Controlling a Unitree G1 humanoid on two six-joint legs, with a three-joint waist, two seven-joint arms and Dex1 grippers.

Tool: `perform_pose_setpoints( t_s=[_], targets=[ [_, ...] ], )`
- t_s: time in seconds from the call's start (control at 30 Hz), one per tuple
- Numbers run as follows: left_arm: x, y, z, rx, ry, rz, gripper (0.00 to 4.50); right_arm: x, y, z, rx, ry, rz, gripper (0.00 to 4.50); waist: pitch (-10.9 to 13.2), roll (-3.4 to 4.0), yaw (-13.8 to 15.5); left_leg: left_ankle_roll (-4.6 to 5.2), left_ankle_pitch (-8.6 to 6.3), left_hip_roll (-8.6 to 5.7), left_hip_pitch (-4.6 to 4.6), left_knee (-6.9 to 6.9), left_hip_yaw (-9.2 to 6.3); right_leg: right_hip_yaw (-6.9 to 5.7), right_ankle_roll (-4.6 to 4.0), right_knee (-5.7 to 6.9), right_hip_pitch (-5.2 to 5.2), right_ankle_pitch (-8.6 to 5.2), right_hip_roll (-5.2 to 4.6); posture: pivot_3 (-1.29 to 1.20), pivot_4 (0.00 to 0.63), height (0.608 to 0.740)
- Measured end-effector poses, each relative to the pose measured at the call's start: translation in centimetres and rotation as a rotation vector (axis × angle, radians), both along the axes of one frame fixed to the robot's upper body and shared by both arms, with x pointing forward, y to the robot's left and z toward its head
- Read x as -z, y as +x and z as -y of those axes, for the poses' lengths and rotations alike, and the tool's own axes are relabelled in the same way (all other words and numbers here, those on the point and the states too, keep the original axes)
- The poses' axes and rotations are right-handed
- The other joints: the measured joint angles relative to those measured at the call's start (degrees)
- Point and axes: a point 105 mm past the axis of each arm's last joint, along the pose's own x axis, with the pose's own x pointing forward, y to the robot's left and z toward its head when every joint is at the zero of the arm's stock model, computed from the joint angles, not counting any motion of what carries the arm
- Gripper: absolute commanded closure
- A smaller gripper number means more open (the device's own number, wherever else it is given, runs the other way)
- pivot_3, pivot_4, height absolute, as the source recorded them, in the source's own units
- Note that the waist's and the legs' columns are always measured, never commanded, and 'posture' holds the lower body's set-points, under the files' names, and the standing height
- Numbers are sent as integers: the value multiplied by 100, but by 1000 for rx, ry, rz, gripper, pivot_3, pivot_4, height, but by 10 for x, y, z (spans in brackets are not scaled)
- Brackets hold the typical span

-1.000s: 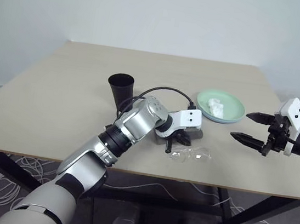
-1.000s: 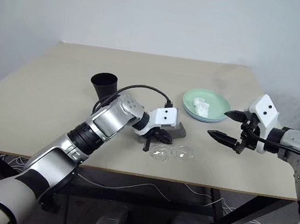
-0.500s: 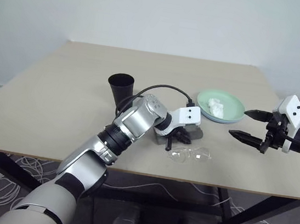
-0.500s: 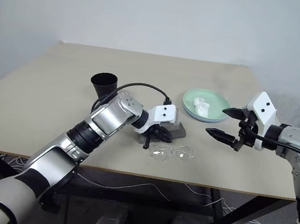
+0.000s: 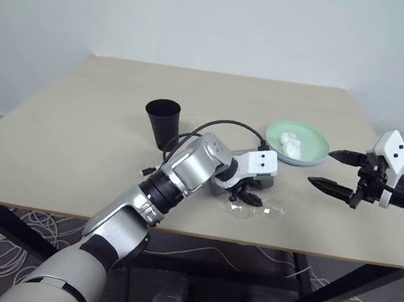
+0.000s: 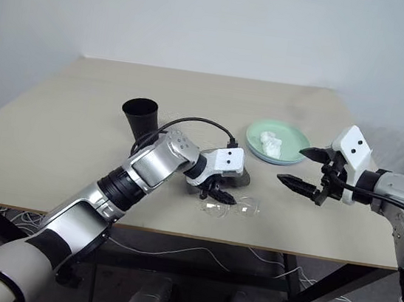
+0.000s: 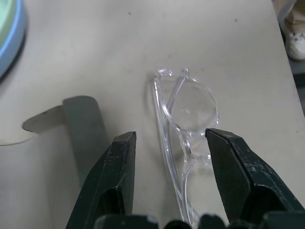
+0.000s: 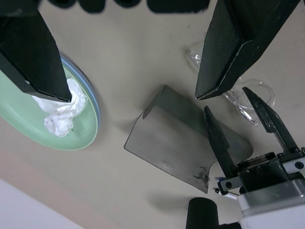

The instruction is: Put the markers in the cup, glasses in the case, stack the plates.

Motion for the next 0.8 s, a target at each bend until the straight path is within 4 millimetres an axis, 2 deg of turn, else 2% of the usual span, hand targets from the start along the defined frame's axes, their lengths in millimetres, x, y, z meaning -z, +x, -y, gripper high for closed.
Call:
perform_pose_setpoints(
  t_s=[0.23, 0.33, 0.5, 0.8],
  targets=[
    [8, -3, 3, 23, 24, 7, 2122, 3, -1, 1, 9, 1, -10, 0, 0, 0, 0, 0, 0, 0, 0, 0, 0, 0, 0, 0, 0, 0, 0, 0, 0, 629],
    [9, -2, 4, 18, 25, 9, 2726, 3, 0, 1, 12, 1, -8, 0, 0, 0, 0, 0, 0, 0, 0, 0, 0, -1, 0, 0, 0, 0, 0, 0, 0, 629],
    [9, -2, 4, 19, 23, 12, 4400, 3, 0, 2, 14, 1, -10, 0, 0, 0, 2, 0, 0, 0, 1, 0, -1, -2, 0, 0, 2, 0, 0, 0, 0, 629],
    [7, -3, 6, 35, 17, 15, 4458, 4, -1, 1, 15, 6, -11, 0, -2, 2, 9, 4, -3, 0, 2, 10, -2, -2, 0, 0, 5, 0, 0, 0, 0, 629]
  ],
)
